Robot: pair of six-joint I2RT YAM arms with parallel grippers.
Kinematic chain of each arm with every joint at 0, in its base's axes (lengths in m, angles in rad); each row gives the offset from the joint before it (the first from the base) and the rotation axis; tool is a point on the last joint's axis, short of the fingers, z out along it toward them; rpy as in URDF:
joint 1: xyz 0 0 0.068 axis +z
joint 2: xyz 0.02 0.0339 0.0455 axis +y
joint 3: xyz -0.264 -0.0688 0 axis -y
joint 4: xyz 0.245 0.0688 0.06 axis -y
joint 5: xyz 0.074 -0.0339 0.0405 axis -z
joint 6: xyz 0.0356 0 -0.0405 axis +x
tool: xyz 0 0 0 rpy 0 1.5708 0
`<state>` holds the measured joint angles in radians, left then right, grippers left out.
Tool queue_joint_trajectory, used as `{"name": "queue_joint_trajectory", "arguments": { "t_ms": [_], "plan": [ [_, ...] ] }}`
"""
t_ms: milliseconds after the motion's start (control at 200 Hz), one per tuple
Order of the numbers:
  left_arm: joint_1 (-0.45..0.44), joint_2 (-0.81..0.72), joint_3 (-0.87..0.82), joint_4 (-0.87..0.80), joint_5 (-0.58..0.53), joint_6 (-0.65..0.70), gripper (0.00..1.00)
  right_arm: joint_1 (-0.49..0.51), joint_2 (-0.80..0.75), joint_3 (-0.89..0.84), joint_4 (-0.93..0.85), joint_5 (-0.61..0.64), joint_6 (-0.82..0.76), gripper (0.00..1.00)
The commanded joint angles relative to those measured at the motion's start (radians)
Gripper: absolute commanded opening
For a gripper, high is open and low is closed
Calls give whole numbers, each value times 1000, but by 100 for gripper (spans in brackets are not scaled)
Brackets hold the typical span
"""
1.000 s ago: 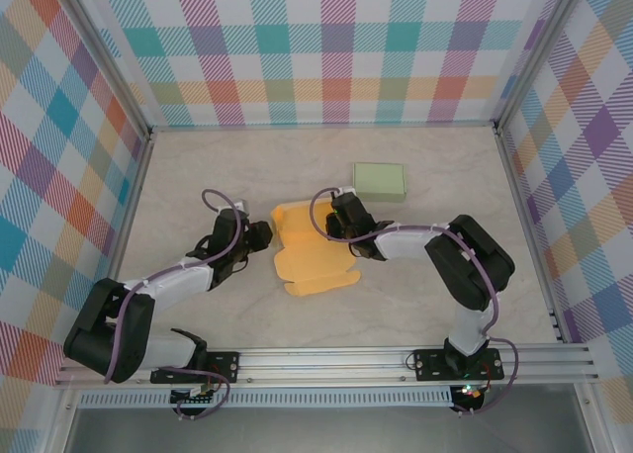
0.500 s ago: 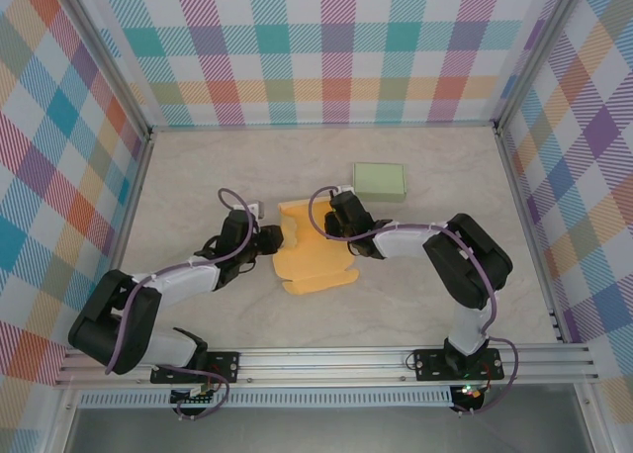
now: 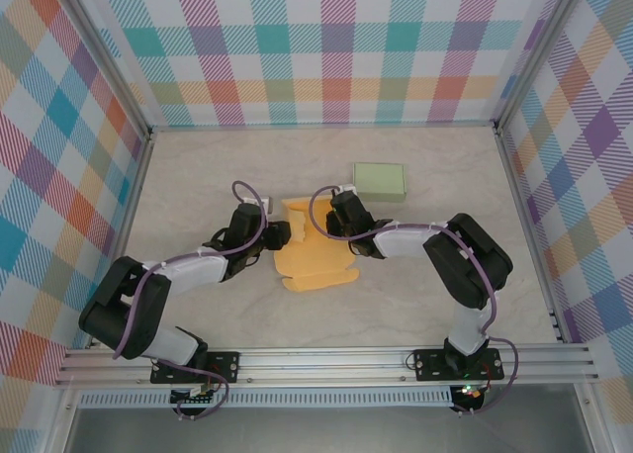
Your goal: Fold the paper box
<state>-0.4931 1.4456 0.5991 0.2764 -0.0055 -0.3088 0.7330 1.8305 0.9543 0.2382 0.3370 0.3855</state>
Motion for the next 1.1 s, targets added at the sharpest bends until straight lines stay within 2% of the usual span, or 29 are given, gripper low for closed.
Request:
{"name": "queue_joint_trajectory", "arguments": {
  "t_ms": [0,70,175,460,950,1095],
  "plan": [
    [-27,-3,34,27,15,48,50,22,28,19,-46,-45,6,0],
    [-27,-22,23,19,11,57,50,22,30,20,-51,-27,7,0],
    [-27,-58,2,-11,-3,57,44,22,29,19,-58,-9,13,0],
    [-27,-104,-40,-27,16,63,41,26,28,6,-40,-2,-13,0],
    [-34,-140,-62,-41,49,102,57,28,31,11,-36,11,-27,0],
    [-35,-152,-73,-44,50,99,59,29,32,10,-40,17,-26,0]
  ]
}}
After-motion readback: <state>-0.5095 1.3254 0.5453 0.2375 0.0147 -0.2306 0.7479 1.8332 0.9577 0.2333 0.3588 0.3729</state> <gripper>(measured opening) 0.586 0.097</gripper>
